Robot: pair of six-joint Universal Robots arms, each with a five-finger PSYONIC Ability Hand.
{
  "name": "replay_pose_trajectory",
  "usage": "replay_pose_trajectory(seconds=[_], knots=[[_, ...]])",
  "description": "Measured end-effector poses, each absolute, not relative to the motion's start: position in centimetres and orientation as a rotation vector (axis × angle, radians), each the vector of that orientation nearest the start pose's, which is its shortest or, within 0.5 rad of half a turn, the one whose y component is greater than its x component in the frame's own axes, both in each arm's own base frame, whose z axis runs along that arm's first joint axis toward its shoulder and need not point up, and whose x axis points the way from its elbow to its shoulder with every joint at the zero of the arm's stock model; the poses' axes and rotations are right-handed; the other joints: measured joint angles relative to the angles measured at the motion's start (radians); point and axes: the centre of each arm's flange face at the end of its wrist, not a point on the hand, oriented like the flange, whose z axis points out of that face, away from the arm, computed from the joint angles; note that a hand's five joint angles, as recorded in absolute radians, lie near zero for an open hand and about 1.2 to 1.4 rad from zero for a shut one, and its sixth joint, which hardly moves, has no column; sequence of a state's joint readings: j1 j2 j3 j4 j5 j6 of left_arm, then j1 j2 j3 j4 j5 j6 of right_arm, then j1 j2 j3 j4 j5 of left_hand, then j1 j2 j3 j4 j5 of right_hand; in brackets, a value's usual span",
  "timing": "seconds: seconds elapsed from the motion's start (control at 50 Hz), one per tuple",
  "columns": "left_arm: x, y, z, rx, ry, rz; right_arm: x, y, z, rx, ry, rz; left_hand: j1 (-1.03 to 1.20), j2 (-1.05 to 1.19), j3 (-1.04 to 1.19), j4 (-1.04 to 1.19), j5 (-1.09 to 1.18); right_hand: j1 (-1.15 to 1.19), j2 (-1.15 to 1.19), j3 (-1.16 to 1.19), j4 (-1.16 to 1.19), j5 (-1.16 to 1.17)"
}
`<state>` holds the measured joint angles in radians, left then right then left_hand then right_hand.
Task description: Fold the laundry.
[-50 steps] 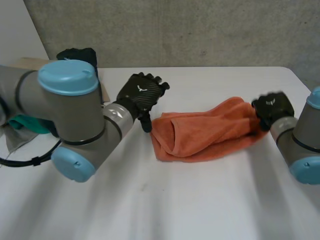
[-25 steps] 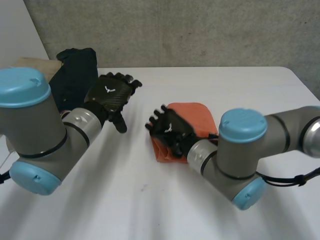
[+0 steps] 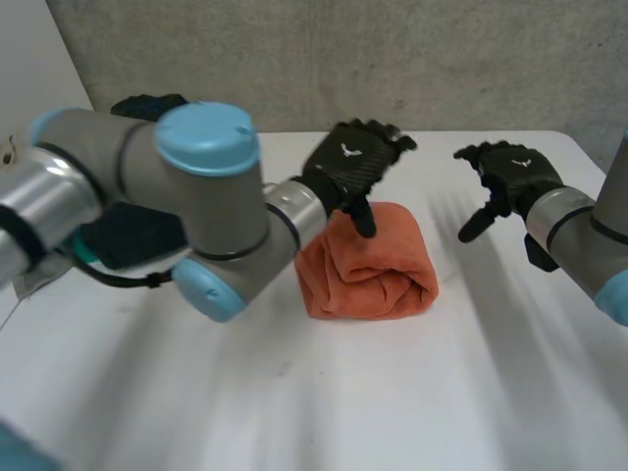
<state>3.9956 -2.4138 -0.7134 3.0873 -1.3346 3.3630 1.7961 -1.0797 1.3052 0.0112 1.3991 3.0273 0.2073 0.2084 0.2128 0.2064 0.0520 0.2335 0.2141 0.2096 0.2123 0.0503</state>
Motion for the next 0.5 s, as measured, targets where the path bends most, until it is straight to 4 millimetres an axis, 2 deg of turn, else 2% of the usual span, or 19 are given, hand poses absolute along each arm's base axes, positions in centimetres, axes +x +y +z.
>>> replay_pose_trajectory(seconds=[0.14, 0.26, 0.42, 0.5], knots=[[-45.1, -27.0, 18.8, -1.103, -1.689, 1.69, 22.7, -35.7, 19.6, -0.572, 2.3, -1.696, 0.0, 0.0, 0.0, 0.0, 0.0, 0.0, 0.0, 0.0, 0.0, 0.0], [-45.4, -27.8, 16.5, -1.112, -1.743, 1.677, 23.3, -35.9, 18.7, -0.61, 2.286, -1.638, 0.0, -0.001, 0.0, 0.0, 0.0, 0.0, 0.0, 0.0, 0.0, 0.0], [-43.2, -29.1, 14.1, -1.179, -1.938, 1.665, 25.0, -35.6, 17.7, -0.695, 2.259, -1.57, 0.0, -0.001, 0.0, 0.0, 0.0, 0.0, 0.0, 0.0, 0.0, 0.0], [-42.0, -29.0, 13.7, -1.225, -2.036, 1.635, 26.3, -35.0, 16.9, -0.767, 2.235, -1.522, 0.0, -0.001, 0.0, 0.0, 0.0, 0.0, 0.0, 0.0, 0.0, 0.0]])
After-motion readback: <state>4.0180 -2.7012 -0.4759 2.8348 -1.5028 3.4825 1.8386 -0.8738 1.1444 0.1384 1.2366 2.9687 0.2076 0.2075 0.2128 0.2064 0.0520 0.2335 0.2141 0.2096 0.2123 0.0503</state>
